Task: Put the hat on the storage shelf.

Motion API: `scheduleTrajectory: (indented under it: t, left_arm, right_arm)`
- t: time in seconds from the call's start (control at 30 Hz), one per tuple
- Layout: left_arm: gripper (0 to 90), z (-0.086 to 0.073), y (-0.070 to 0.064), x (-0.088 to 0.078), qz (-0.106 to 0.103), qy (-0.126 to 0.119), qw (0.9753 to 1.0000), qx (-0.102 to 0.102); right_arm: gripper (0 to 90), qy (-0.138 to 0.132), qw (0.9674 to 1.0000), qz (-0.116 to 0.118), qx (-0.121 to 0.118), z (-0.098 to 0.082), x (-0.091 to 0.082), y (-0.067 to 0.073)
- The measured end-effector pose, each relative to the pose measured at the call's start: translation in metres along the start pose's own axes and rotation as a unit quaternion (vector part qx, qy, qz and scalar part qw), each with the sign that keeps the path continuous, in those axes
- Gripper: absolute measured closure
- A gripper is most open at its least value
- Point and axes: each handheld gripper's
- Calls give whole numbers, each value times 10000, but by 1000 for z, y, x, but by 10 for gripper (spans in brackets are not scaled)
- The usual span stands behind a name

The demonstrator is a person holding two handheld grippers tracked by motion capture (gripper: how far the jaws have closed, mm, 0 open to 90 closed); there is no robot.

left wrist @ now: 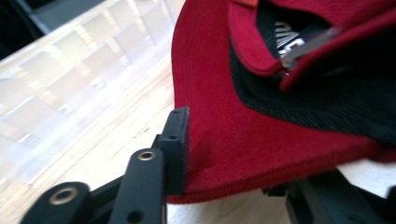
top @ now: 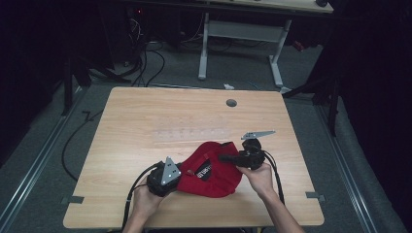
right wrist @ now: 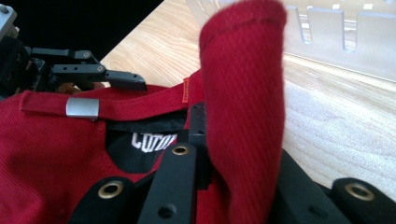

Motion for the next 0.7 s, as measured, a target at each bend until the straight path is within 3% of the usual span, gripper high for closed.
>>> scheduleTrajectory:
  t: [0.1, 0.3, 0.47, 0.63, 0.7]
  left_arm:
    - [665, 2, -4, -1, -107, 135, 9997, 156]
    - [752, 6, -11, -6, -325, 253, 9988, 247]
    - [797, 7, -17, -8, -376, 330, 9976, 478]
    - [844, 6, -17, -12, -416, 425, 9968, 535]
    - [850, 10, -15, -15, -445, 409, 9972, 442]
  right_arm:
    - [826, -39, 9999, 66, 68, -3, -1, -4]
    - [764, -153, 9998, 50, 105, -3, -3, -7]
    - [652, -398, 9986, -356, -50, -1, -4, -5]
    - [539, -968, 9930, -654, 167, 0, -17, -12]
    - [502, -1116, 9908, -733, 210, 0, -23, -14]
Point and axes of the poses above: each handheld gripper's, and its own axes: x roughly forward along the jaws, z roughly out of its top, y roughly to its left
